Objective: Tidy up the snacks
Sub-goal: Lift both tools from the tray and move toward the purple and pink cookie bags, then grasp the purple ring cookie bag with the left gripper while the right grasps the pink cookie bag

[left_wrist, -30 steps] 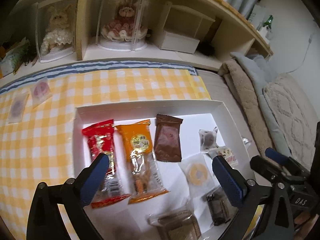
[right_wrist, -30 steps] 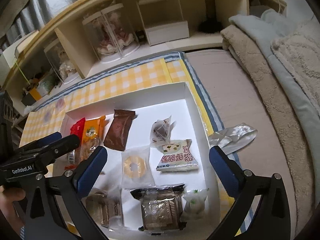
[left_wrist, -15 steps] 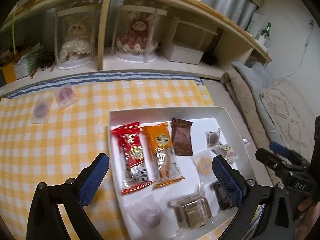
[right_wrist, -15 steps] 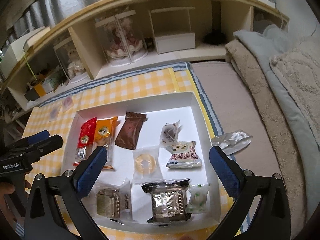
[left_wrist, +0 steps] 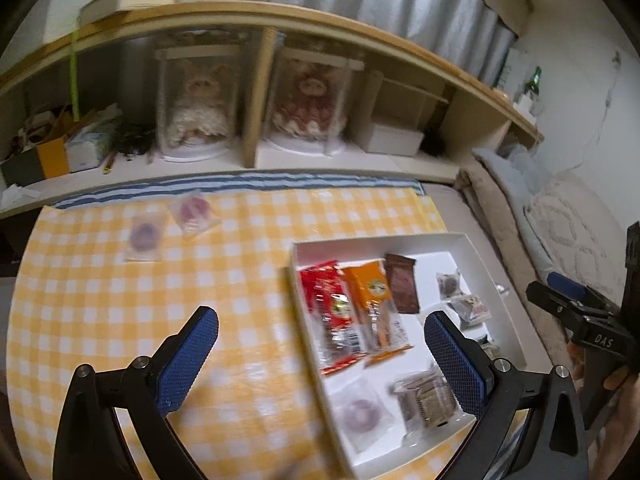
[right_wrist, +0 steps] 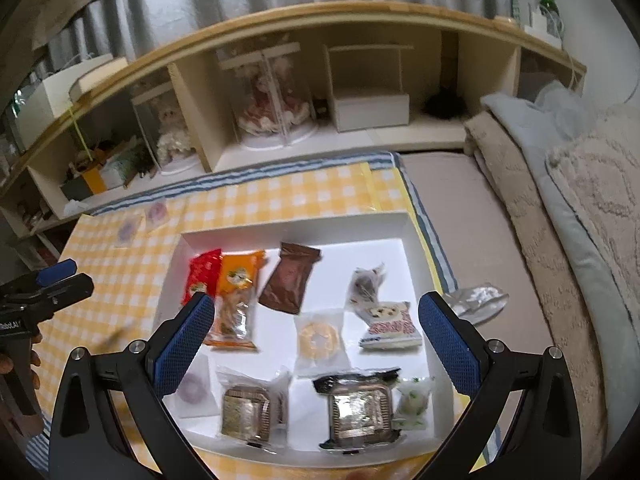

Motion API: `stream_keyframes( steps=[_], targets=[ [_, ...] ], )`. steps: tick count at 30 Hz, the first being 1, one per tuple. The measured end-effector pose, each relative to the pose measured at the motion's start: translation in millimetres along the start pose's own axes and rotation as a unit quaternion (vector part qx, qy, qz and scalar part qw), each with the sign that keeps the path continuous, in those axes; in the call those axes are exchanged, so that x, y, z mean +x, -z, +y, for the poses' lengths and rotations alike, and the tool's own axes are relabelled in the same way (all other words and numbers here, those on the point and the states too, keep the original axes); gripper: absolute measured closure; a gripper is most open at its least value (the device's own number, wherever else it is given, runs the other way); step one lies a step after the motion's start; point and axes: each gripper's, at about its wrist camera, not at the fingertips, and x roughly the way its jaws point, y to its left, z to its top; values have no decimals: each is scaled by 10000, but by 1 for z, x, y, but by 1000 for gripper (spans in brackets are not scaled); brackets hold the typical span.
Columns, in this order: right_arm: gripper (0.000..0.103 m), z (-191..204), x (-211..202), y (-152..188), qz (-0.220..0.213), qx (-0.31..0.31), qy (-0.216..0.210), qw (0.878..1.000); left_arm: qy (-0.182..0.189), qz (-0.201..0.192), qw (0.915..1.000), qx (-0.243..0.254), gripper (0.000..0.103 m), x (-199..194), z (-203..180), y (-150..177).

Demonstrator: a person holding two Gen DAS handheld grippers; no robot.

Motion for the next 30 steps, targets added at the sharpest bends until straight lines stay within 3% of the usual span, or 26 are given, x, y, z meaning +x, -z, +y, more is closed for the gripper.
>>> stream_keyframes(
  steps=[12, 16, 23, 30],
  targets=[
    [0, 65, 9, -7, -170, -468, -476, 9976, -178, 46, 9985, -509, 0, -37, 104, 16],
    [0, 96, 29, -11, -12, -815, -591, 9949, -468, 167, 9962, -715, 0, -33, 143, 21],
    [0, 153, 84, -31, 324, -1051, -1238, 9862, -828, 422, 9921, -847, 0, 0, 183, 11],
    [0, 213, 150, -67, 592, -1508, -1392, 9769, -904, 712, 9927, -353, 0, 68, 183, -19]
  ],
)
